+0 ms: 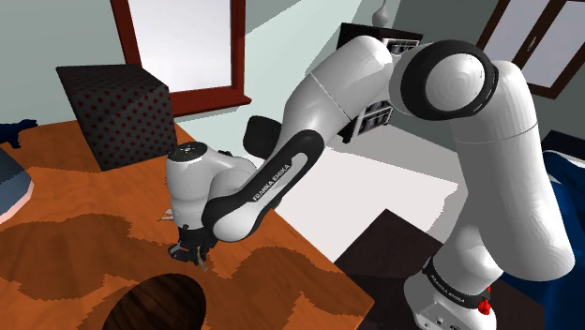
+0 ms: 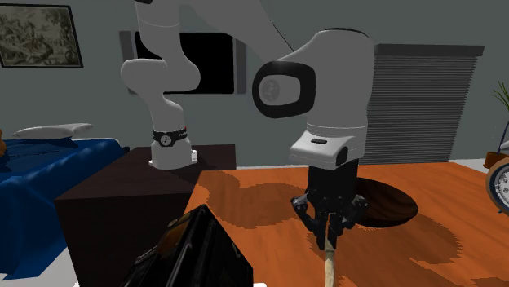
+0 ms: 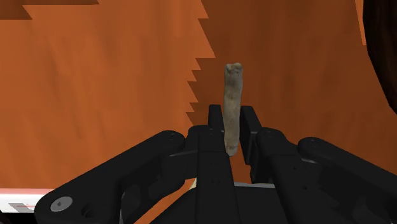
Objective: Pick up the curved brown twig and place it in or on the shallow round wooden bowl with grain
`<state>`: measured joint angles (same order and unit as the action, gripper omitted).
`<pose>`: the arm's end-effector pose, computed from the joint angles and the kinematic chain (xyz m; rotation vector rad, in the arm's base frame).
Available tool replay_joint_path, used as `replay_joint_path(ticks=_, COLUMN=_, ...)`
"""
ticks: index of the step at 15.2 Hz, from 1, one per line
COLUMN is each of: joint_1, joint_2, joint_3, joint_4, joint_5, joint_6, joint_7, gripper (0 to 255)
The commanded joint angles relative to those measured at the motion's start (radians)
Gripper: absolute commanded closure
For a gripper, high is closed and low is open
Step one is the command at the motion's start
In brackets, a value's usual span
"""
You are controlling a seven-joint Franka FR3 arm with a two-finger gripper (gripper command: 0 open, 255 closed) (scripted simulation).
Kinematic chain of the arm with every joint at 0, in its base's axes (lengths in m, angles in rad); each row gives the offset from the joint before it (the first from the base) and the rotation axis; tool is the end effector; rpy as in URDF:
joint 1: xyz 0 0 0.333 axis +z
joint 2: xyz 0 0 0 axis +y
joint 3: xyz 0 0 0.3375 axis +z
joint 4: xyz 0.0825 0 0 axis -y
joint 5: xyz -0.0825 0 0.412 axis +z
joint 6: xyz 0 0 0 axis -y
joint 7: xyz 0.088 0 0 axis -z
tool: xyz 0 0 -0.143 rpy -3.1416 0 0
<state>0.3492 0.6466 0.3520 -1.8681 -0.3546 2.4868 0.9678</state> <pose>0.5186 0.4233 0.1456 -3.1234 0.0855 -0.0435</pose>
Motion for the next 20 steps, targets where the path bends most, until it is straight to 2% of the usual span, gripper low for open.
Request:
replay_joint_path(ticks=1, joint_1=0.0, joint_2=0.0, joint_3=0.0, joint_4=0.0, joint_5=0.0, joint_6=0.0, joint_7=0.0, gripper=255)
replay_joint_path(ticks=20, joint_1=-0.048, joint_2=-0.161, joint_3=0.065, joint_4=-0.003, joint_5=0.083, joint_6=-0.153, joint_7=-0.054, gripper=255)
